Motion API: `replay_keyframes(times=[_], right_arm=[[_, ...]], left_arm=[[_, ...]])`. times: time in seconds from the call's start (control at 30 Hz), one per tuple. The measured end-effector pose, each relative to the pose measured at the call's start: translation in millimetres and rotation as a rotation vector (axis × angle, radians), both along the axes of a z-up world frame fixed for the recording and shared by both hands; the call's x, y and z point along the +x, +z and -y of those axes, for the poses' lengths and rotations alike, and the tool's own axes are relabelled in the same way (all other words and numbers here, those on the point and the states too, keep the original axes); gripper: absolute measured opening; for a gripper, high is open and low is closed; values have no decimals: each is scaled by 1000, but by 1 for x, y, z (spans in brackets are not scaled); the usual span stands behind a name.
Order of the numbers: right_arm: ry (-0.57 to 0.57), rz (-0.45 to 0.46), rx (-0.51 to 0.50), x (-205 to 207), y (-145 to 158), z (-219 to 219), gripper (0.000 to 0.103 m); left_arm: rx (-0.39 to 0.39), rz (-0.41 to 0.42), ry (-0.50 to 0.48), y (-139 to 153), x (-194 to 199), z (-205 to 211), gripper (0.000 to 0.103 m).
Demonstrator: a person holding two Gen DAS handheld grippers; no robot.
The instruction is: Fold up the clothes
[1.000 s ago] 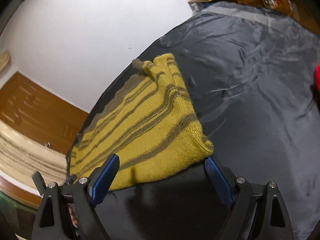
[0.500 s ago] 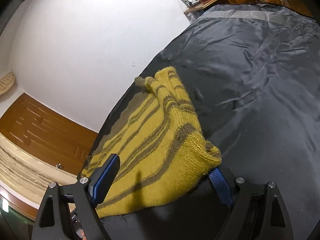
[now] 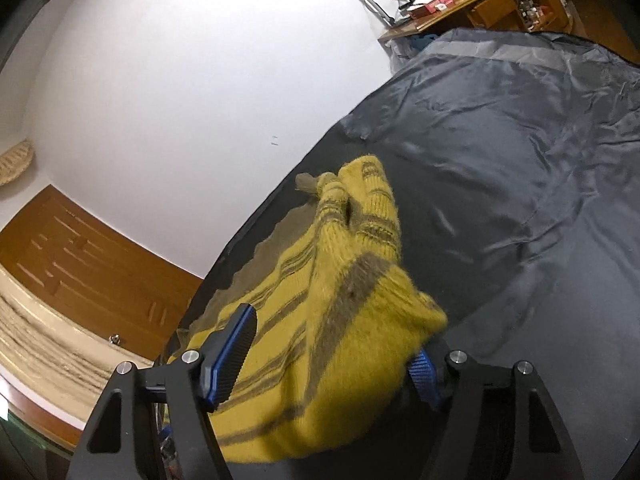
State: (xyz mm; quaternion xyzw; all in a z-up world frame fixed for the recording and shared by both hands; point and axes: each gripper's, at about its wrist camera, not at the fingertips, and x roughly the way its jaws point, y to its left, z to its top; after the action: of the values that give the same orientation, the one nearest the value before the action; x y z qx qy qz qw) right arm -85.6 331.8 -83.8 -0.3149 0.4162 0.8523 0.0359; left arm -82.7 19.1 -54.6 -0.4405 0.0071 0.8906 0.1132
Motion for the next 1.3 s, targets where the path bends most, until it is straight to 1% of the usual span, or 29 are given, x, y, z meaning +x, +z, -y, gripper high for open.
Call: replay_keyframes(times=[0.13, 0.2, 0.23, 0.27, 0.3, 0.33, 0.37, 0.43, 0.53, 0.6, 0.63, 0.7, 0.8, 0.9, 1.0, 1.13, 1.3], right_arm=[[-4, 31, -1, -7, -12, 5, 73], [-4, 40, 3, -9, -15, 6, 69], [-3, 41, 6, -9, -16, 6, 66], [-2, 42, 9, -9, -16, 6, 58], [-1, 42, 11, -9, -16, 6, 53], [0, 43, 14, -9, -17, 6, 45], [1, 44, 17, -9, -17, 6, 41], [3, 45, 22, -9, -18, 6, 38], [6, 47, 31, -9, -19, 6, 33], [11, 34, 40, -12, -13, 9, 33], [13, 26, 45, -14, -10, 10, 33], [21, 10, 44, -17, -4, 13, 33], [35, -6, 10, -22, 3, 15, 33], [35, 39, -38, -28, 0, 16, 33], [28, 41, -83, -28, -1, 13, 33], [42, -11, -85, -33, 18, 24, 33], [90, -78, -94, -48, 50, 55, 33]], left_arm=[[0, -1, 0, 0, 1, -1, 103], [5, 0, 2, 1, 2, 0, 103], [8, 0, 4, 2, 2, 0, 103], [10, 1, 5, 2, 2, 0, 103], [13, 1, 6, 3, 2, 1, 103], [16, 1, 7, 3, 3, 1, 103], [18, 2, 9, 4, 3, 1, 103], [35, -8, 23, 10, 4, 5, 103], [50, -63, 59, 28, 8, 17, 103], [49, -100, 89, 39, 9, 27, 103], [53, -104, 104, 42, 8, 32, 103], [68, -92, 132, 43, 4, 43, 103], [90, -54, 167, 37, -3, 55, 103], [93, -30, 184, 32, -7, 58, 103], [102, -17, 189, 31, -9, 60, 103], [130, -15, 203, 36, -8, 68, 103], [184, -15, 241, 46, -8, 89, 103]])
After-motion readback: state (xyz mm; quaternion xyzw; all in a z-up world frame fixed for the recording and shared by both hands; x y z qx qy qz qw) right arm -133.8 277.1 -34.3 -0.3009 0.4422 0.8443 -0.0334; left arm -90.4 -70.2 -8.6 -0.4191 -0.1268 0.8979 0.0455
